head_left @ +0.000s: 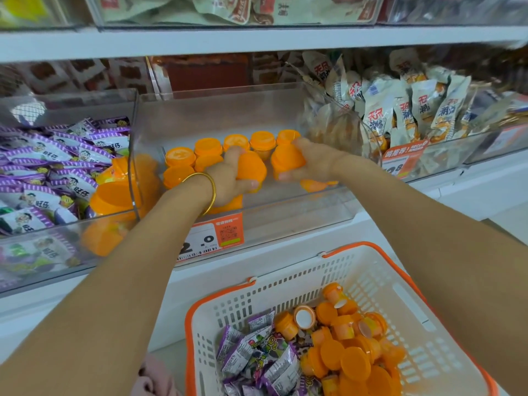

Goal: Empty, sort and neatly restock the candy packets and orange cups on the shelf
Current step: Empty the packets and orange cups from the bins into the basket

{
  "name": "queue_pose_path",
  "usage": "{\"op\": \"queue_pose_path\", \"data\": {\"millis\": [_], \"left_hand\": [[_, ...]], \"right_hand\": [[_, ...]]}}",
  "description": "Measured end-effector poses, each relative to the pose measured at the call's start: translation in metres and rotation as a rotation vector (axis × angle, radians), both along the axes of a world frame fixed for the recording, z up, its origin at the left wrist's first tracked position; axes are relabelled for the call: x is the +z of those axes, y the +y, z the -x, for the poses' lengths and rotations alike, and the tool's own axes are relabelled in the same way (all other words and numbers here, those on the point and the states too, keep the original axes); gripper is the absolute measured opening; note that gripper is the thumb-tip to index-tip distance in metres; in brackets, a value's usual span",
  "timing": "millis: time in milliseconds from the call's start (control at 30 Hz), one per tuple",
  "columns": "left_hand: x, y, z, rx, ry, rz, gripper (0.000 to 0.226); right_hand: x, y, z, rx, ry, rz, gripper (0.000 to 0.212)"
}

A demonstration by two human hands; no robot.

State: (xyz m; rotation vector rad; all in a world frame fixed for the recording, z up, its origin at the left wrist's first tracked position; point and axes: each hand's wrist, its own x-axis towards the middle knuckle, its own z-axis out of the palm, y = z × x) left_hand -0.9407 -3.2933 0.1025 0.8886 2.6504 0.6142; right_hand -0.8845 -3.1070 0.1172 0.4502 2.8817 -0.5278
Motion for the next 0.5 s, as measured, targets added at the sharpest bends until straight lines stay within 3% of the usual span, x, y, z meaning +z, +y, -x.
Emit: {"op": "queue_pose_path", "data": {"millis": [133, 200, 267, 333, 400, 500], "left_hand": [[0.024, 0.000, -0.019, 0.034, 0.257, -0.260, 0.070], [0.041, 0.004, -0.041, -0.046, 0.395, -0.371, 0.070], [0.052, 0.012, -0.066, -0.175, 0.439, -0.457, 0.070], [0.045, 0.022, -0.091, -0.293, 0.331, -0.435, 0.071], [0.021, 0.031, -0.115, -0.379, 0.228, -0.294, 0.072], [-0.041, 0.053, -0.140, -0.479, 0.069, 0.039, 0.072]], "right_hand": [[0.045, -0.003, -0.049, -0.031, 0.474, -0.015, 0.077], [0.060, -0.006, -0.093, -0.028, 0.591, 0.065, 0.073], [0.055, -0.007, -0.141, -0.084, 0.573, 0.224, 0.074], [0.022, 0.003, -0.176, -0.178, 0.506, 0.445, 0.072], [-0.034, 0.018, -0.197, -0.337, 0.387, 0.598, 0.067], [-0.139, 0.028, -0.222, -0.593, 0.196, 0.663, 0.055]]}}
